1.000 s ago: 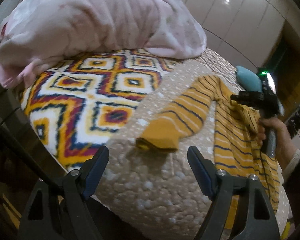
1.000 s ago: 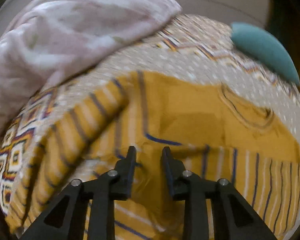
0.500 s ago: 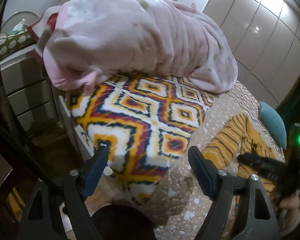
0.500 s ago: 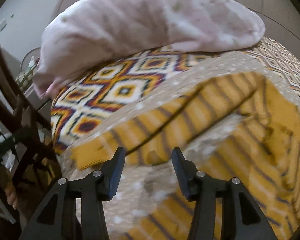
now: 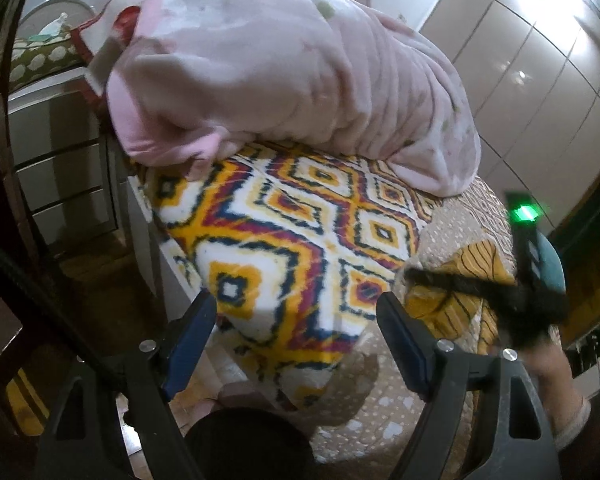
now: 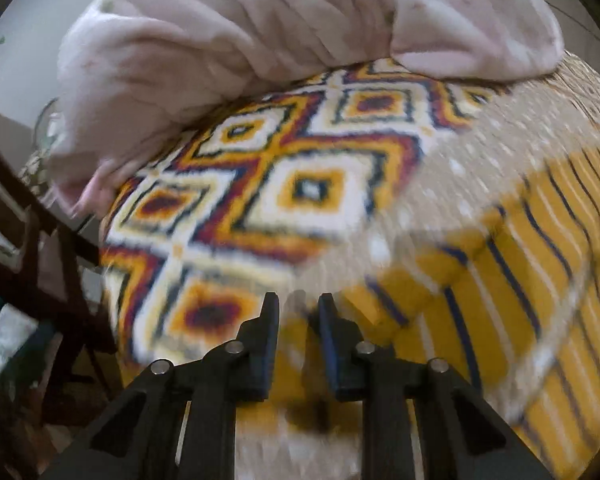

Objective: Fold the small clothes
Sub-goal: 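Carry the held sleeve across the sweater body with the right tool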

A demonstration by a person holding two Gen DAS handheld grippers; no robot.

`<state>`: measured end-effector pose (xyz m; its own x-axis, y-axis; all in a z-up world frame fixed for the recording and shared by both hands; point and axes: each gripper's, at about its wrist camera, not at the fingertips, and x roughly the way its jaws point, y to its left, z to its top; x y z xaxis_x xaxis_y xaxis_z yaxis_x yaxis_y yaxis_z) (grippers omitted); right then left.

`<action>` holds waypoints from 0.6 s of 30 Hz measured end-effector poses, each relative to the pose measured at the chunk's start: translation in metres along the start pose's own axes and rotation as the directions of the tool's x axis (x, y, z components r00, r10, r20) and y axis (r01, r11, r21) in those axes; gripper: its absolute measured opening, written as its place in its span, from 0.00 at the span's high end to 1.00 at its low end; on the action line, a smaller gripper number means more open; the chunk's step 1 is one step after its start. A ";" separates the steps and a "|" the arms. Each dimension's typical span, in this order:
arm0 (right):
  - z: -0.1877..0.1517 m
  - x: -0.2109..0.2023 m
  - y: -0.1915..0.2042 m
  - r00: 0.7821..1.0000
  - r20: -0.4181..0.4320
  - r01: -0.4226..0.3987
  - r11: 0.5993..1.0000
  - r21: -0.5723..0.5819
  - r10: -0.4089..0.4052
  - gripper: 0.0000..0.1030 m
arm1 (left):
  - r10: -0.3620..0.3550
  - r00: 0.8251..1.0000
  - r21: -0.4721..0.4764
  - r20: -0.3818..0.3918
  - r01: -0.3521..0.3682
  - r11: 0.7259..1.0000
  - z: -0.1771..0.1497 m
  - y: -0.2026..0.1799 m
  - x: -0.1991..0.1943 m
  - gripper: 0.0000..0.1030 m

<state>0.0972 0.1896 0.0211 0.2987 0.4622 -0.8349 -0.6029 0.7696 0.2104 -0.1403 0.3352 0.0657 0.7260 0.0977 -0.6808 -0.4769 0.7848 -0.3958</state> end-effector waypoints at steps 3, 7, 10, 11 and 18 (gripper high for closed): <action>0.033 0.012 0.014 0.999 0.039 -0.011 1.000 -0.026 0.012 0.78 | 0.000 1.000 -0.018 0.003 0.000 1.000 -0.001 0.008 -0.004 0.21; 0.043 -0.026 0.026 0.986 0.152 -0.064 0.997 -0.049 0.071 0.44 | 0.015 1.000 -0.025 0.010 -0.015 1.000 -0.001 0.017 -0.006 0.21; 0.015 -0.053 0.040 0.987 0.163 0.023 0.986 -0.163 0.004 0.43 | 0.003 1.000 -0.050 0.002 -0.003 0.999 -0.001 0.022 0.000 0.21; 0.003 -0.056 0.045 0.989 0.149 0.044 0.976 -0.212 -0.012 0.42 | -0.005 1.000 -0.055 -0.004 0.005 0.998 -0.002 0.022 0.001 0.21; -0.083 -0.013 0.084 0.991 0.034 0.132 0.866 -0.482 -0.132 0.30 | -0.027 1.000 -0.052 -0.015 0.026 0.998 -0.007 0.017 -0.001 0.21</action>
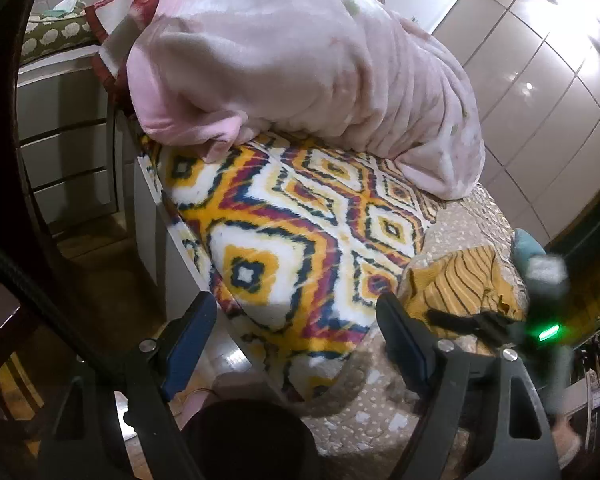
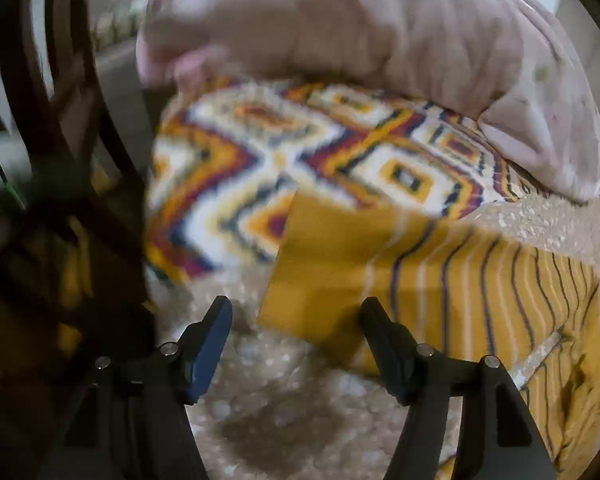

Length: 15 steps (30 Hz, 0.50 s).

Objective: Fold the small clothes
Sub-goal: 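Carry the held sleeve across the sweater body with the right tool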

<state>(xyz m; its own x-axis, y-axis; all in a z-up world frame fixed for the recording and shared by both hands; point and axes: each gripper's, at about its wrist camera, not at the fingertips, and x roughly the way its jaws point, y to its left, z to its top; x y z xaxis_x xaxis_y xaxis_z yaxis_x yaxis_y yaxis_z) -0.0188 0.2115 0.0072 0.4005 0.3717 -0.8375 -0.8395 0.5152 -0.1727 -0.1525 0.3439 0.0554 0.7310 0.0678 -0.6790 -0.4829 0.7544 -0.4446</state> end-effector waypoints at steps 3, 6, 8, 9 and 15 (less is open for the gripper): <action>0.002 0.003 -0.010 0.999 0.046 -0.016 0.996 0.084 0.012 0.71 | 0.009 1.000 0.010 0.017 -0.009 1.000 0.001 -0.005 -0.008 0.21; 0.011 -0.006 -0.040 0.996 0.076 -0.053 0.968 0.243 0.036 0.82 | 0.010 1.000 0.015 0.024 -0.010 1.000 0.001 -0.012 -0.013 0.21; 0.009 -0.023 -0.058 0.994 0.111 -0.039 0.954 0.296 0.006 0.85 | 0.002 1.000 0.031 0.024 -0.002 1.000 0.000 -0.022 -0.016 0.21; 0.006 -0.032 -0.066 0.991 0.131 -0.034 0.948 0.315 -0.008 0.85 | -0.001 1.000 0.049 0.021 0.000 0.999 -0.001 -0.030 -0.017 0.21; -0.061 -0.133 -0.179 0.956 0.215 0.058 0.844 0.532 -0.201 0.85 | -0.023 1.000 0.160 -0.009 0.024 0.987 -0.012 -0.078 -0.012 0.21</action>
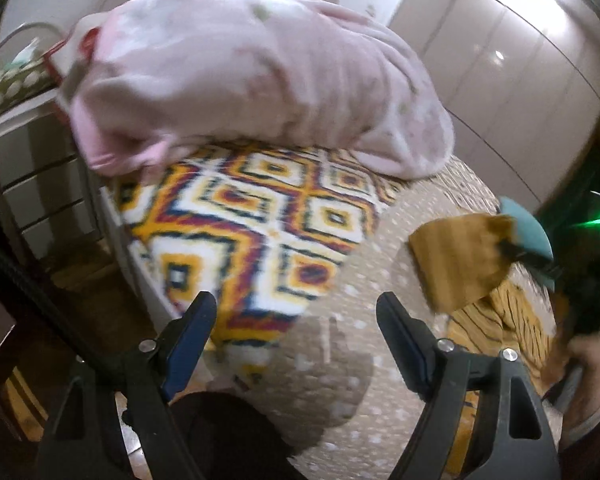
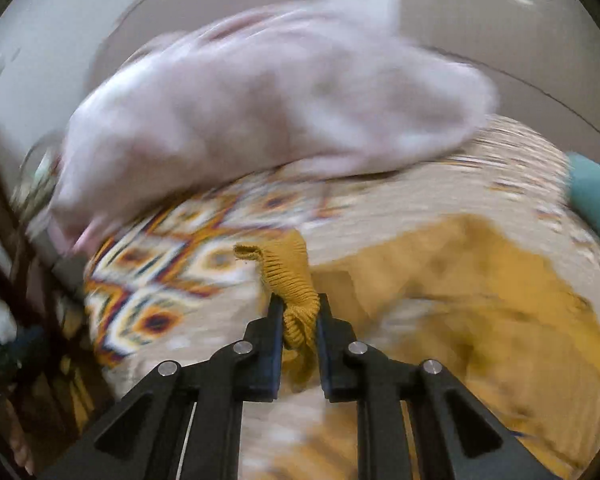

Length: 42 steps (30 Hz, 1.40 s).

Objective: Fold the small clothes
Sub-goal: 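Carry the held sleeve across the sweater body with the right tool, then open the right tool to release the sleeve onto the sweater, then grasp the sweater's side edge with the left tool and fold it inward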

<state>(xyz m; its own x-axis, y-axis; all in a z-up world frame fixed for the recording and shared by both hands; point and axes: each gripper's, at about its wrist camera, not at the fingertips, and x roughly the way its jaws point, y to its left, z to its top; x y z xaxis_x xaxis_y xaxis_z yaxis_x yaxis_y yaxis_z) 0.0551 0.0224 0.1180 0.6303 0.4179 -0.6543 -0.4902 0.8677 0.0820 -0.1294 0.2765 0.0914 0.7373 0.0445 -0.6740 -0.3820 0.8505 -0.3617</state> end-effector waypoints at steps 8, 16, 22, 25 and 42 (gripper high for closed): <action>-0.095 -0.081 -0.266 0.940 -0.076 0.325 0.809 0.490 -0.331 0.84 | -0.046 0.996 0.183 -0.081 0.060 0.981 -0.024 -0.081 0.028 0.21; -0.169 -0.119 -0.333 0.914 -0.156 0.390 0.704 0.593 -0.375 0.49 | -0.084 0.974 0.335 -0.211 0.153 0.930 -0.049 -0.136 0.058 0.21; -0.211 -0.199 -0.325 0.877 -0.198 0.473 0.714 0.517 -0.438 0.48 | -0.101 0.943 0.305 -0.317 0.202 0.931 -0.054 -0.140 0.086 0.21; -0.226 -0.221 -0.321 0.643 -0.338 0.766 0.584 0.269 -0.687 0.46 | -0.131 0.925 0.290 -0.356 0.242 0.926 -0.057 -0.139 0.093 0.21; -0.332 -0.171 -0.187 0.978 0.205 -0.190 0.615 0.765 0.048 0.37 | -0.330 0.808 0.219 -0.489 0.480 0.850 -0.109 -0.183 0.112 0.54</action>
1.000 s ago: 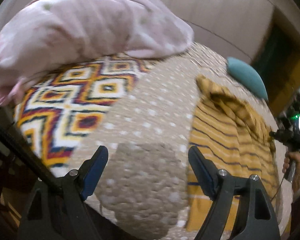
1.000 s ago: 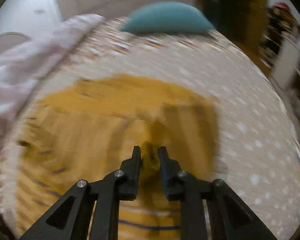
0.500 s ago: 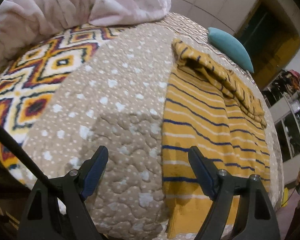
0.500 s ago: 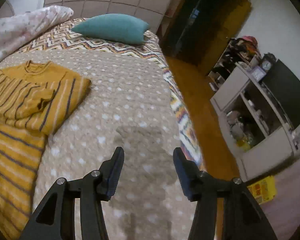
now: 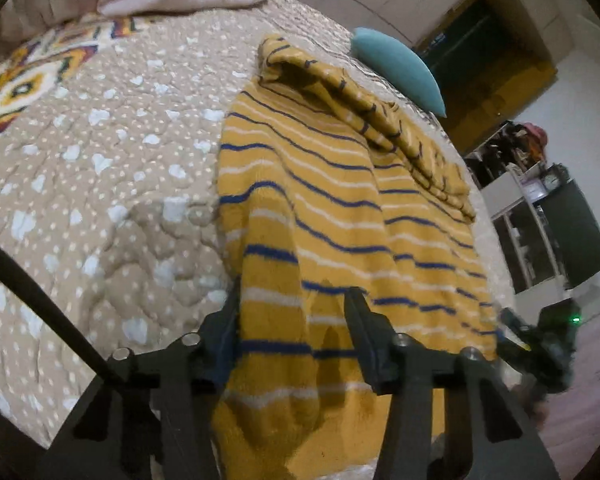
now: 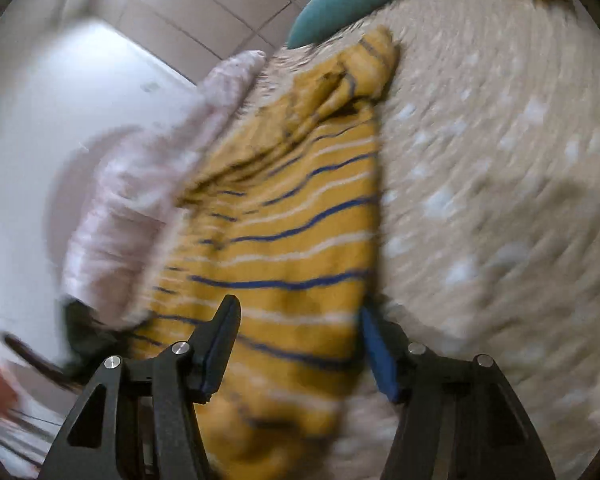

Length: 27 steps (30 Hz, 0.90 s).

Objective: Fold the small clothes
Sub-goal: 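Grasp the sweater's side edge with the left tool and fold it inward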

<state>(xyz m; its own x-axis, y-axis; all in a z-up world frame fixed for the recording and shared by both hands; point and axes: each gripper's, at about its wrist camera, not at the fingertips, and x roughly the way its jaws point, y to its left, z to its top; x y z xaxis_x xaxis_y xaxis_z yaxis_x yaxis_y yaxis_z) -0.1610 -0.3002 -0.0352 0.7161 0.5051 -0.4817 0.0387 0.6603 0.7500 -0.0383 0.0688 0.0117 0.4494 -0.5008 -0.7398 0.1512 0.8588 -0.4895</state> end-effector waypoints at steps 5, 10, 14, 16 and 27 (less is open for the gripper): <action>-0.027 0.000 0.010 0.997 -0.017 -0.071 0.997 -0.010 0.071 0.38 | -0.040 0.998 -0.090 0.050 0.045 0.995 -0.014 0.009 -0.013 0.54; -0.048 -0.001 0.016 0.996 0.011 -0.091 0.996 0.011 0.091 0.39 | -0.023 0.998 -0.103 0.060 0.029 0.994 -0.014 0.004 -0.011 0.41; -0.067 -0.003 0.031 0.999 0.034 0.004 0.999 -0.034 -0.003 0.43 | 0.058 0.994 -0.059 0.093 -0.053 0.997 -0.021 -0.017 -0.007 0.30; -0.072 0.001 0.040 0.994 0.043 0.102 0.991 -0.088 -0.098 0.56 | 0.126 0.987 -0.011 0.096 -0.126 0.992 -0.025 -0.029 -0.004 0.32; -0.074 -0.043 0.035 0.998 -0.021 0.056 0.997 -0.056 -0.057 0.89 | 0.096 0.992 0.030 0.085 -0.099 0.995 -0.033 -0.031 -0.069 0.94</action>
<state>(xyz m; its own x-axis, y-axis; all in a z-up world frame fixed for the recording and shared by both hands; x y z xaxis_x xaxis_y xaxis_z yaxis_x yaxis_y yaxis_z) -0.2420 -0.2579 -0.0220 0.6978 0.4781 -0.5333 0.0394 0.7178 0.6951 -0.1031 0.0729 0.0630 0.5352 -0.4048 -0.7414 0.1325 0.9071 -0.3996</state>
